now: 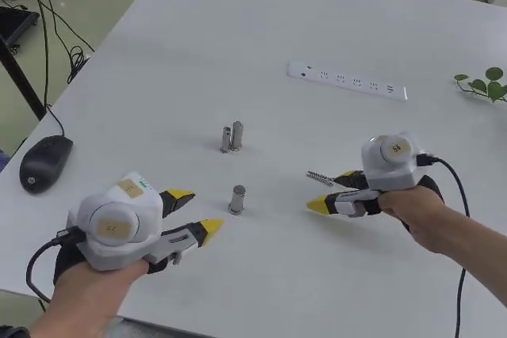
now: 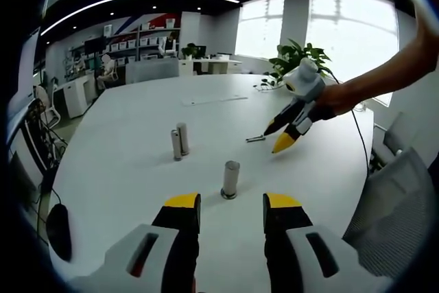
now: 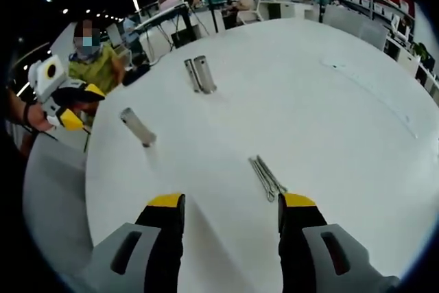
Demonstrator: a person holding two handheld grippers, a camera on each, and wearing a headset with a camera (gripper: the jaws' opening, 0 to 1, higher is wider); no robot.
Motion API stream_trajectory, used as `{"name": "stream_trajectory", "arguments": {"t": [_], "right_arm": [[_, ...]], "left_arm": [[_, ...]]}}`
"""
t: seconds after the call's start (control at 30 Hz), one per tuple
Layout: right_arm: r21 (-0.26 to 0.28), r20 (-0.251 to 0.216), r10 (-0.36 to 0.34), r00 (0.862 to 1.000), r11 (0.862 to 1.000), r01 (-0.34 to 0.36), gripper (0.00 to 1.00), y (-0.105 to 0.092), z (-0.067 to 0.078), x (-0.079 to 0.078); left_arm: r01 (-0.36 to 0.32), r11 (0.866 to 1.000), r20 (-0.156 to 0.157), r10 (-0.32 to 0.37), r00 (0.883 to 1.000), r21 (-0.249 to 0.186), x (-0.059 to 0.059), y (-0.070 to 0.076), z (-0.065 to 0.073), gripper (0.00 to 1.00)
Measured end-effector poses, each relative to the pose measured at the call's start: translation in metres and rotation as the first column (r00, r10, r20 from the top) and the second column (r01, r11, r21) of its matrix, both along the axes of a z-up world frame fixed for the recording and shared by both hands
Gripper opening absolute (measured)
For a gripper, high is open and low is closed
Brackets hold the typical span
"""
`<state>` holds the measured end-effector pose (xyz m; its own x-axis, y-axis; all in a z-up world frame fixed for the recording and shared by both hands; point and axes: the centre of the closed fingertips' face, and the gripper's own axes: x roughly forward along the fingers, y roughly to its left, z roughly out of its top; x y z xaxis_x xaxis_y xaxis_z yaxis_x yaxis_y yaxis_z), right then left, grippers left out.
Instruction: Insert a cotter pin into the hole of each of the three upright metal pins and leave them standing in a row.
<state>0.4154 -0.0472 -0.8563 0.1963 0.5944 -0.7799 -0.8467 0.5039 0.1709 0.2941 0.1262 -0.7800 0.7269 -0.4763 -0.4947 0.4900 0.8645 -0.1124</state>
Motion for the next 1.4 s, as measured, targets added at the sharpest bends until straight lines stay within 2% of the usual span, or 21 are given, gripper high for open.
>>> {"name": "stream_trajectory", "arguments": {"t": [0.4,0.6,0.9,1.07,1.33,1.4], "right_arm": [[-0.012,-0.014,0.028,1.0,1.0,-0.028,0.57,0.003,-0.005,-0.003],[-0.043,-0.005,0.066,0.998,0.997,-0.066,0.53,0.004,-0.008,-0.004],[-0.121,0.018,0.129,0.991,0.985,-0.126,0.42,0.002,-0.01,0.003],[-0.149,0.024,0.13,0.991,0.981,-0.125,0.32,-0.001,-0.011,0.011],[-0.215,0.06,0.172,0.983,0.964,-0.155,0.21,-0.003,-0.013,0.019],[-0.217,0.053,0.171,0.984,0.964,-0.156,0.19,-0.003,-0.013,0.021]], "left_arm": [[-0.004,1.0,-0.006,0.004,1.0,0.003,-0.002,0.003,-0.001,0.35],[-0.003,1.0,-0.01,0.003,1.0,0.002,-0.003,0.004,-0.003,0.34],[0.005,1.0,-0.01,-0.005,1.0,-0.001,-0.004,0.001,-0.003,0.34],[0.014,1.0,-0.003,-0.014,1.0,0.006,-0.003,-0.001,-0.001,0.34],[0.016,1.0,0.001,-0.016,1.0,0.006,-0.001,-0.001,0.0,0.34],[0.017,1.0,0.002,-0.017,1.0,0.004,-0.001,-0.001,0.0,0.34]]}}
